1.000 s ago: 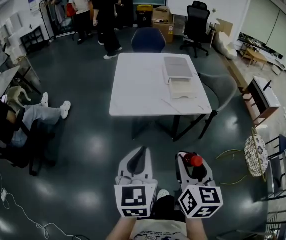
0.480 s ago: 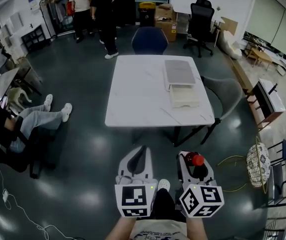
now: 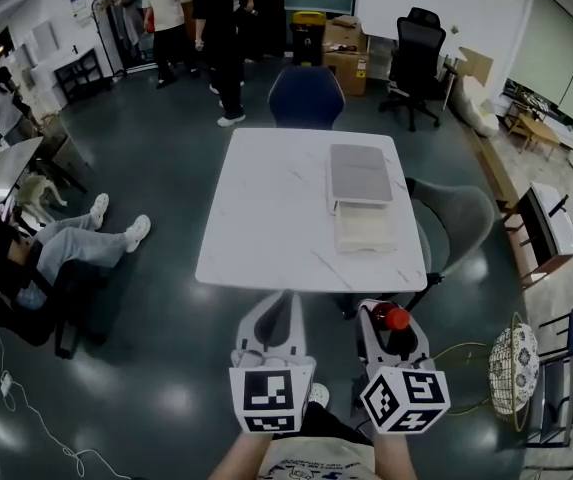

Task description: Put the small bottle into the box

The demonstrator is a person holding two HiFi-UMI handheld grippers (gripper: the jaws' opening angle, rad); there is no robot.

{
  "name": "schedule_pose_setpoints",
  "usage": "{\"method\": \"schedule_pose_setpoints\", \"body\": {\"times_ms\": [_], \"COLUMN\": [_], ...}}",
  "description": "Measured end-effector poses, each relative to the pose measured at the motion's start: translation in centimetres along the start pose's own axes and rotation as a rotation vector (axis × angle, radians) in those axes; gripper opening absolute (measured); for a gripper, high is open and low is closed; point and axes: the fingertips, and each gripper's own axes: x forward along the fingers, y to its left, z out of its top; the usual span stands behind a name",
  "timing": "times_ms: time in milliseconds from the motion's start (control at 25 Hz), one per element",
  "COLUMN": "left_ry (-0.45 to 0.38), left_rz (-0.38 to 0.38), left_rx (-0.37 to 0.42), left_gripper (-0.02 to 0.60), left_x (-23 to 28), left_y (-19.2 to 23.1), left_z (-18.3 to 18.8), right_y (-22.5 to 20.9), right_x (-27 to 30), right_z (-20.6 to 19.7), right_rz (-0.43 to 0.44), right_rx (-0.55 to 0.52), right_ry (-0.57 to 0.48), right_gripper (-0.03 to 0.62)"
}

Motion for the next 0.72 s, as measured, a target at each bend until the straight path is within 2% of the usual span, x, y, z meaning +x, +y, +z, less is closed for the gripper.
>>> {"method": "schedule_pose_setpoints", "body": {"times_ms": [280,720], "left_ry": [0.007,0.049], "left_rz": [0.022,0.025], "left_rx": [0.001,-0.006], "left_gripper": [0.020,0.020], "left_x": [4.0,7.5], "left_y": [-1.8,-3.7], "left_z": [0.7,-0.2], "right_y": [-3.3,-6.7], "right_x": [2.9,5.1], "right_z": [1.6,1.1], "right_rz": [0.030,0.041], "right_rx": [0.003,0.031], "right_ry": [0.003,0.040], "right_gripper": [0.229,0.229]}}
